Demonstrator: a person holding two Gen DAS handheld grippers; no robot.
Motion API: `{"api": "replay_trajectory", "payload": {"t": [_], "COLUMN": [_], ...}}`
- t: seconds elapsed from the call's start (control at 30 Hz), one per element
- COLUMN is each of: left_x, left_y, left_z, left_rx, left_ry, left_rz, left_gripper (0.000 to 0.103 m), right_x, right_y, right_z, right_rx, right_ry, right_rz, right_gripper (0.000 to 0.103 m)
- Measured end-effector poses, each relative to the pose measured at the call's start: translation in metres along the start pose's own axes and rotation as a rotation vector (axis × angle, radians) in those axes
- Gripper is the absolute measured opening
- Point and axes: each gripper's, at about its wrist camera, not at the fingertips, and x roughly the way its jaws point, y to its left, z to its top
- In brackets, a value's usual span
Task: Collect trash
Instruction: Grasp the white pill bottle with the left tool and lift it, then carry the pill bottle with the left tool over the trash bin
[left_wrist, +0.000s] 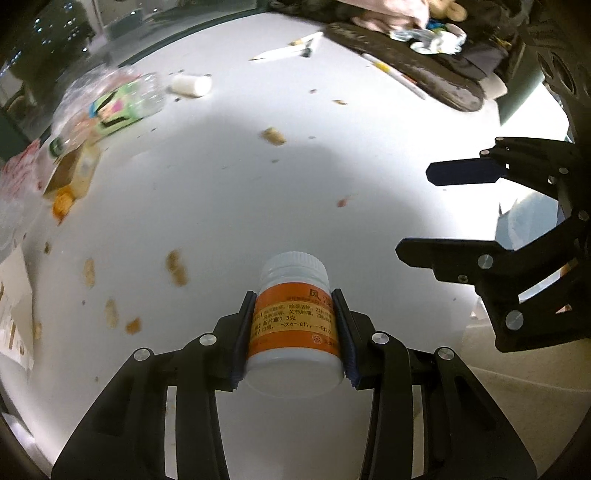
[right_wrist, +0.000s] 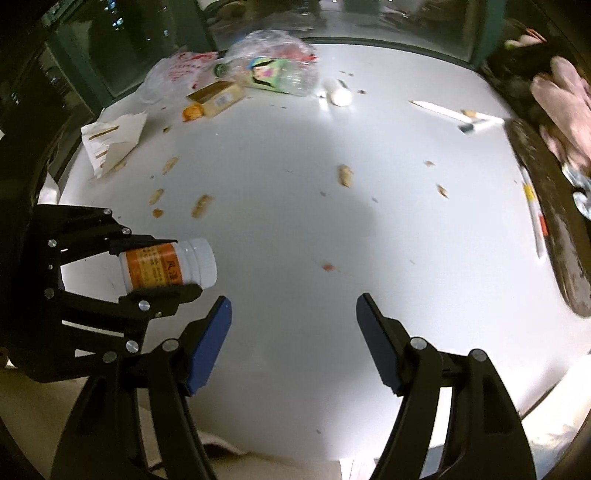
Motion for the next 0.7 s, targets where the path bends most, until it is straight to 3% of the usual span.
{"api": "replay_trajectory", "payload": {"t": [0.7], "left_x": [0.011], "left_y": [-0.122], "left_z": [0.043], "left_rx": [0.183], "left_ry": [-0.005], "left_rz": [-0.078], "left_gripper": [0.038], "right_x": [-0.050], "right_y": [-0.083], "right_z": [-0.066], "right_rx": [0.154], "right_ry": [-0.031], "right_rz": [-0.079], "right_gripper": [0.067]}}
